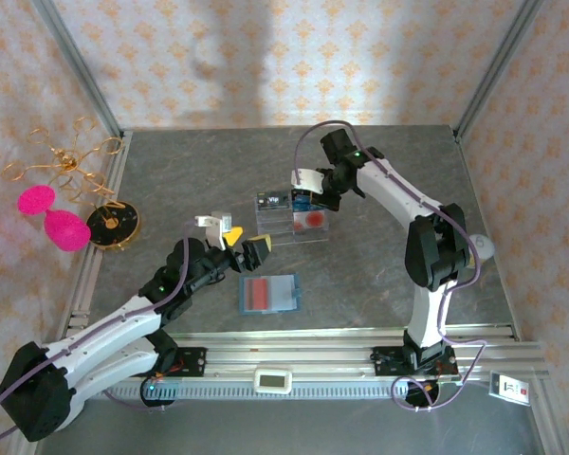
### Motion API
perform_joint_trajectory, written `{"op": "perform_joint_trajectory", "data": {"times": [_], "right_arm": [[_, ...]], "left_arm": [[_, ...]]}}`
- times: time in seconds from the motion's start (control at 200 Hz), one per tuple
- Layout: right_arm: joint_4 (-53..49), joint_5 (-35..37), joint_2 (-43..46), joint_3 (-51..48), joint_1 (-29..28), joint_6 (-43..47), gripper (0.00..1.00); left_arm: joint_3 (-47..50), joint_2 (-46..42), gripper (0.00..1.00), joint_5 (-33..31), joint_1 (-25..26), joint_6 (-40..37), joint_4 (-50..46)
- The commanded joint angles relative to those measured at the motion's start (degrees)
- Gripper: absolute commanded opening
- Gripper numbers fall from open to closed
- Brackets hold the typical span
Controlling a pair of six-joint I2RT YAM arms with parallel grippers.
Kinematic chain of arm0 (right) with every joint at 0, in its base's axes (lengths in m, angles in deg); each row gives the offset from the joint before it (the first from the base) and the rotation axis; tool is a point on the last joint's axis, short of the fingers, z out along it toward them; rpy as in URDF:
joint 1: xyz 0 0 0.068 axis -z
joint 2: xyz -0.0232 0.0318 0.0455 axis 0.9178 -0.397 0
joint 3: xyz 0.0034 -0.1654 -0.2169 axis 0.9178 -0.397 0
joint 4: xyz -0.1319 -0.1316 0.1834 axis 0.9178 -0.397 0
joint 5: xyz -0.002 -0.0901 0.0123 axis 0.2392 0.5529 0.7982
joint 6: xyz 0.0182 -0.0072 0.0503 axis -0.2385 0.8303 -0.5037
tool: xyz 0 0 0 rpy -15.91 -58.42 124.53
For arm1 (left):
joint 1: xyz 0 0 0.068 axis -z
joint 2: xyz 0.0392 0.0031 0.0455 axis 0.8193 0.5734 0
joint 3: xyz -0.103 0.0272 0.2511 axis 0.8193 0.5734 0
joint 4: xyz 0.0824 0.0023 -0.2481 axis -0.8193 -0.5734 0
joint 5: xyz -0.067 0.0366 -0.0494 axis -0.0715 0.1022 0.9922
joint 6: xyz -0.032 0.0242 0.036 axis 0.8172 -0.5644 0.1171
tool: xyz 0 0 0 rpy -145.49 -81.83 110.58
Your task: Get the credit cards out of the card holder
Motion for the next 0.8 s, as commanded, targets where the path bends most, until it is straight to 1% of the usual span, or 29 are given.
{"op": "perform_joint_trajectory", "data": {"times": [0.0, 0.19, 0.556, 0.751, 0.791], "right_arm": [[-0.14, 1.31, -1.10, 1.54, 0.21, 1.21, 0.02], [1.65, 4.64, -1.88, 0.93, -0.86, 1.25, 0.03], [2.72, 7.01, -2.61, 0.74, -2.45, 2.77, 0.06], [3.04, 7.70, -2.83, 1.22, -2.76, 2.81, 0.06], [3.10, 8.41, -2.82, 1.22, -2.95, 2.79, 0.04]], "left_arm": [[-1.25, -0.10, 0.99, 1.59, -0.68, 0.23, 2.88], [-1.70, 0.33, 0.99, 2.04, -0.73, 0.49, 2.87], [-1.67, 0.91, 0.99, 3.27, -0.90, 0.84, 3.56], [-1.58, 1.21, 0.99, 3.71, -1.14, 0.88, 3.66], [-1.67, 1.21, 0.99, 3.78, -1.23, 0.86, 3.70]]}}
